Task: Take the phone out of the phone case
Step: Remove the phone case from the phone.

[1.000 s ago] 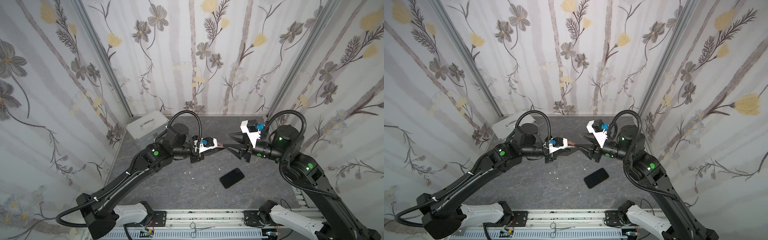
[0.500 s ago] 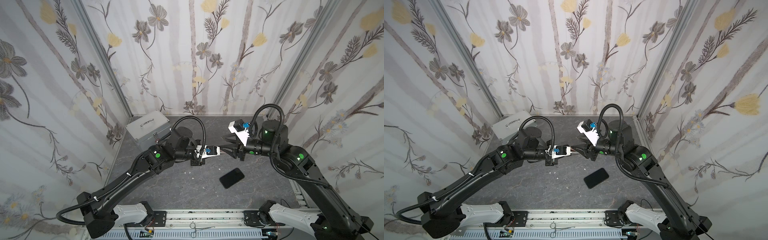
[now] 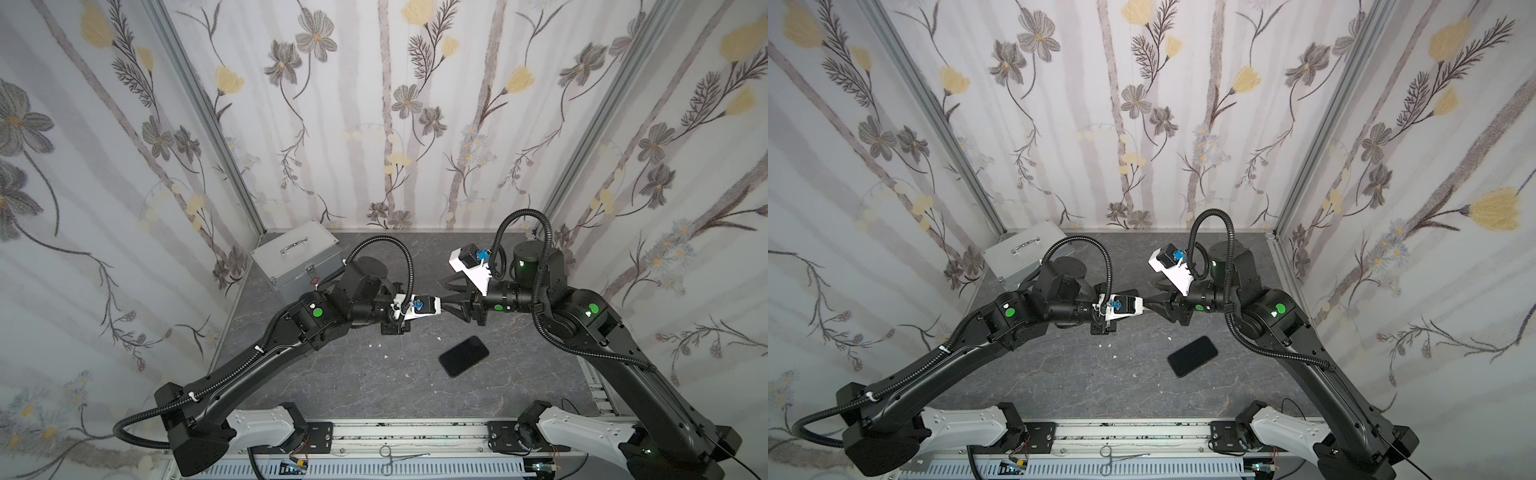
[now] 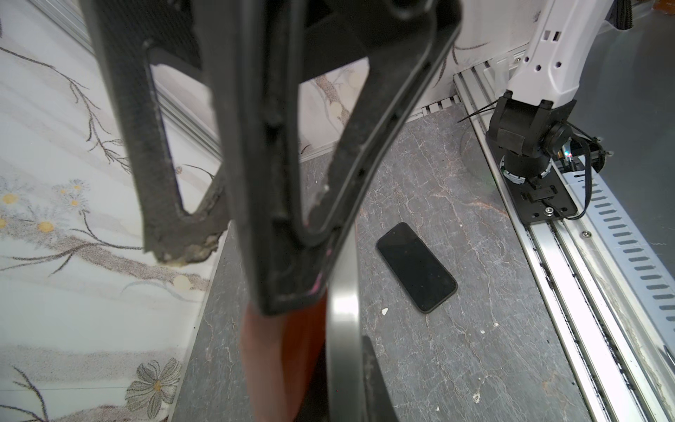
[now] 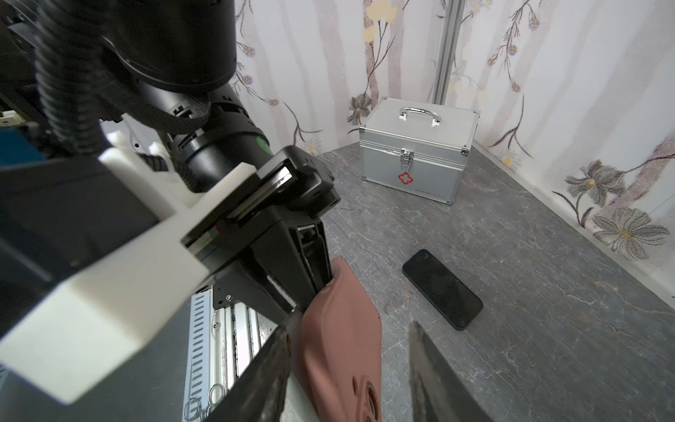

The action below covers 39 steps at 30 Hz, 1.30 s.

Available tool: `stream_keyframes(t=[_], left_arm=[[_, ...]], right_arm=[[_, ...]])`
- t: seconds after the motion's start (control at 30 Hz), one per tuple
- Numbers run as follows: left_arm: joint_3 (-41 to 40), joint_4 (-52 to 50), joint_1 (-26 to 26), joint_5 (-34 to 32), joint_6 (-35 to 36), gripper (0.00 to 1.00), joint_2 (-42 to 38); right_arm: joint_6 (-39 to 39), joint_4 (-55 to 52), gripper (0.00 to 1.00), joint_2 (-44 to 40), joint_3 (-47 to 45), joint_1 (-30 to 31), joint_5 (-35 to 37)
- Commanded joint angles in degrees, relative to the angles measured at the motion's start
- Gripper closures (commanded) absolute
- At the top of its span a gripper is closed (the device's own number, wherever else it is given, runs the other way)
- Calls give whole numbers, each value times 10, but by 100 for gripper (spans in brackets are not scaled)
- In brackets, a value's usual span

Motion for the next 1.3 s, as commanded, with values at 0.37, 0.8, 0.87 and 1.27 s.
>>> stream_keyframes(t=[0.37, 0.8, 0.87, 1.27], left_arm=[[-7, 21, -2, 3, 18, 100, -6], [-11, 22, -3, -4, 20, 100, -6], [-11, 23, -3, -4, 18, 100, -7], [-11, 23, -5, 13, 17, 100, -11]], right_arm=[[-15, -1, 50, 20, -9, 5, 31], [-14, 6, 76, 21, -22, 11, 16], [-13, 7, 81, 18, -23, 11, 12], [6, 28, 97, 8, -20, 10, 19]])
